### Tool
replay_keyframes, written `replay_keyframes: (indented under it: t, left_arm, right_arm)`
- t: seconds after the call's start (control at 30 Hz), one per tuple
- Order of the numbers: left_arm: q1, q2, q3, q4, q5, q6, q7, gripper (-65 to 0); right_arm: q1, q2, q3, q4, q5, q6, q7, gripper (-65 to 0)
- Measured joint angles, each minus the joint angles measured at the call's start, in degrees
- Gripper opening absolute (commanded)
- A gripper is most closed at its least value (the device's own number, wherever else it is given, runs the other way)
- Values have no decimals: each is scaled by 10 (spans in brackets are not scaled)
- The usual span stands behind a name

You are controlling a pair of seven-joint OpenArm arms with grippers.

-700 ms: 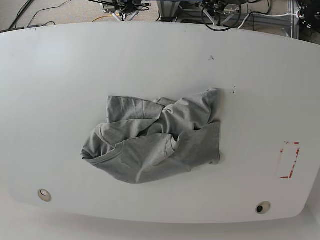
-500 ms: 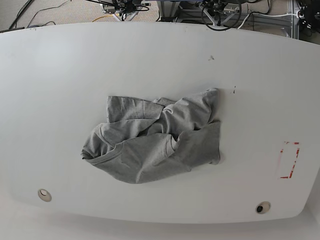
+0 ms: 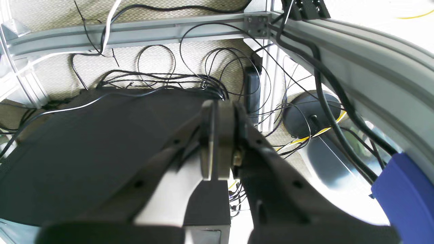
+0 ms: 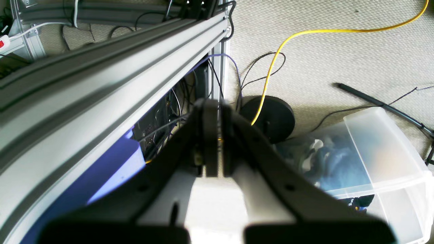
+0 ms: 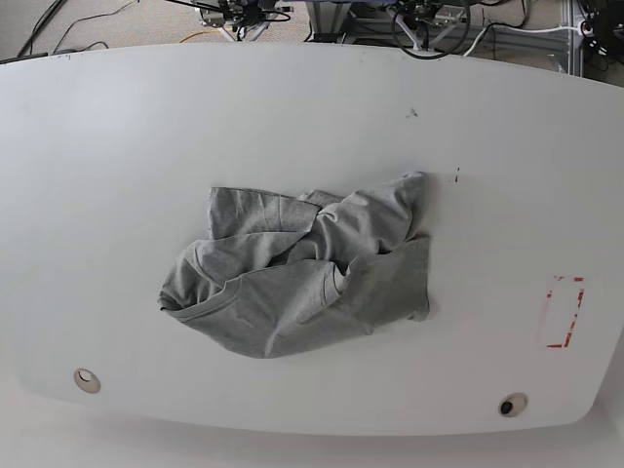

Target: Layout the t-shirt on the table in an organized manner, then fold the t-shirt properly

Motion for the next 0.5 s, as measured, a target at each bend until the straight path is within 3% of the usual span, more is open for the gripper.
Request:
replay_keyframes:
  t: [0.5]
  left_arm:
    - [0, 0, 0, 0, 0, 2, 0, -630]
  right_arm:
    - [0, -1, -1, 3, 0, 0, 0, -638]
